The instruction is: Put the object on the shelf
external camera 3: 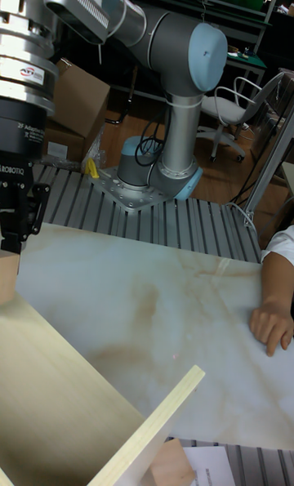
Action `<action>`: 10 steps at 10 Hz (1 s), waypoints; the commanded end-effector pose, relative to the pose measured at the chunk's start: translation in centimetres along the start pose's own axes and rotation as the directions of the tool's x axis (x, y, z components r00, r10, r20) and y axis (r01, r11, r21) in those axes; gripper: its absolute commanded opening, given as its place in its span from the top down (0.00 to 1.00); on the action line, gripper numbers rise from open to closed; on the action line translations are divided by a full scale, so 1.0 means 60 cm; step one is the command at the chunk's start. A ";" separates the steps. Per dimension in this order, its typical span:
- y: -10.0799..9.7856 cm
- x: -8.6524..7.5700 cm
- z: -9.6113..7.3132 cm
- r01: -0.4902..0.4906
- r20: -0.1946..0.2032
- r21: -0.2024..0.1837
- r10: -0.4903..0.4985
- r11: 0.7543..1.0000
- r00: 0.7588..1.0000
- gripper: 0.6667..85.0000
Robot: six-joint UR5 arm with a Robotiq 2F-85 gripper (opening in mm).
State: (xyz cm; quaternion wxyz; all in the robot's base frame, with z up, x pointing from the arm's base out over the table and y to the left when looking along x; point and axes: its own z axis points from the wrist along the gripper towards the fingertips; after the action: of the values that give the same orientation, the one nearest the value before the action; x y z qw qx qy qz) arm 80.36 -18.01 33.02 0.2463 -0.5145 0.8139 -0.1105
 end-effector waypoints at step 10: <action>-0.002 0.011 0.021 0.049 0.043 0.018 -0.050 0.999 0.998 0.99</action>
State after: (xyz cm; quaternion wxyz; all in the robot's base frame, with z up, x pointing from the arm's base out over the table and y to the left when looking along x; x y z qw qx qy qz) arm 80.81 -18.70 31.57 0.2580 -0.5360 0.7952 -0.1173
